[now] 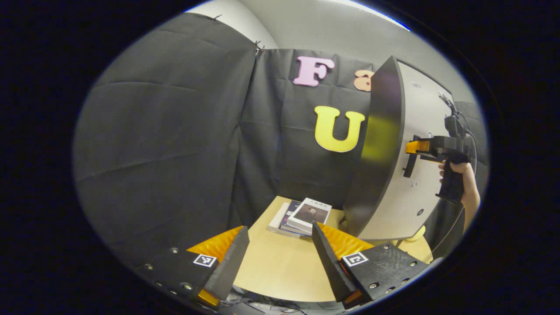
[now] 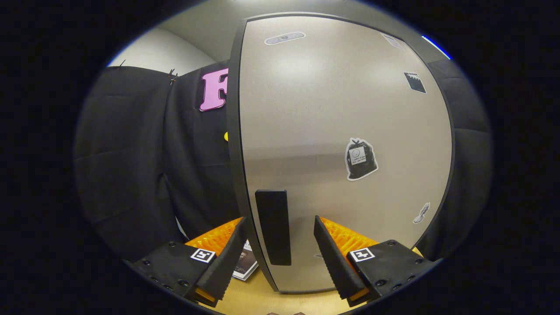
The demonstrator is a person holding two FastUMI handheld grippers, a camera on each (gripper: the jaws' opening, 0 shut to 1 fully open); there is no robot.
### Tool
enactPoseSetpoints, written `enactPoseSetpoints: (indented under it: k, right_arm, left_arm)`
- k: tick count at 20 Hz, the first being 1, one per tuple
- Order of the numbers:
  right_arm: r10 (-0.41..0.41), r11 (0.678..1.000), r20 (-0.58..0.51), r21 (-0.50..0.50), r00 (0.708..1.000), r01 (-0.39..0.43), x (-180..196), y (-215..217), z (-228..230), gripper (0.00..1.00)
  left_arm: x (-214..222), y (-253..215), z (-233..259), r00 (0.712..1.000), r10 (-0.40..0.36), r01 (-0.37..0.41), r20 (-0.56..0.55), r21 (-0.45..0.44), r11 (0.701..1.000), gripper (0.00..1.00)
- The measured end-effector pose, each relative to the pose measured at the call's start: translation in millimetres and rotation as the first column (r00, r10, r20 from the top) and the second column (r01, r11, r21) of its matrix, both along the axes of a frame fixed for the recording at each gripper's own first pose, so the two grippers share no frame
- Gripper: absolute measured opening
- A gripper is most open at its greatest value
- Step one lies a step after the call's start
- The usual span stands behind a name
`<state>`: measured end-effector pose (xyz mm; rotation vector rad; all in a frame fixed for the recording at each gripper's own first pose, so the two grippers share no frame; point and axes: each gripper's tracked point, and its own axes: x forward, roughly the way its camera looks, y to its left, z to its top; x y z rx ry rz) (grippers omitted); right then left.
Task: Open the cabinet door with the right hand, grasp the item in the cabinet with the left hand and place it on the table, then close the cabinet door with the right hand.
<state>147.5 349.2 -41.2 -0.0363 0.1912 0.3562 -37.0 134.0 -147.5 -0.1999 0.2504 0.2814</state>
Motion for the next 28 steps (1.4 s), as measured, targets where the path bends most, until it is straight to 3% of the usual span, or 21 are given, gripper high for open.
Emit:
enactPoseSetpoints:
  k: [2,4,7,9,10,12,15,21,28]
  right_arm:
    - [-0.021,1.000,0.007,-0.018,1.000,0.021,4.5,1.0,-3.8,0.91]
    - [-0.023,1.000,0.001,-0.016,1.000,0.023,8.7,4.5,-6.8,0.73]
    - [-0.039,0.999,-0.007,-0.006,0.999,0.039,11.3,7.3,-7.8,0.53]
    - [-0.043,0.999,0.009,-0.010,0.999,0.043,14.2,9.7,-7.5,0.48]
    - [-0.049,0.998,0.017,-0.027,0.999,0.049,11.0,9.1,-6.6,0.37]
    - [-0.064,0.997,0.013,-0.034,0.998,0.064,10.1,7.7,-8.4,0.37]
    - [-0.061,0.998,0.004,0.017,0.998,0.061,12.8,9.3,-6.8,0.28]
    - [0.019,1.000,0.020,0.020,1.000,-0.020,7.3,9.7,-7.4,0.14]
    - [0.094,0.996,0.017,0.004,0.995,-0.094,-14.4,2.9,-6.8,0.14]
  left_arm:
    - [-1.7,0.0,4.9,1.000,0.001,-0.001,0.017,-0.004,1.000,0.88]
    - [-4.5,-0.4,5.5,1.000,0.002,-0.002,0.031,0.000,1.000,0.88]
    - [-9.5,5.3,5.4,1.000,0.014,-0.014,0.023,0.021,1.000,0.88]
    - [-12.8,3.6,10.3,0.999,0.005,-0.006,0.035,0.030,1.000,0.88]
    - [-14.4,2.9,12.1,0.999,0.000,-0.001,0.044,0.037,0.999,0.88]
    - [-15.9,2.9,14.1,0.999,0.004,-0.006,0.046,0.060,0.998,0.87]
    - [-17.2,-1.4,18.4,0.999,-0.002,-0.003,0.053,0.087,0.996,0.87]
    - [-31.4,-9.3,13.3,0.998,-0.009,0.007,0.060,0.027,1.000,0.88]
    - [-37.2,-23.7,19.7,0.997,-0.009,0.007,0.072,0.030,1.000,0.87]
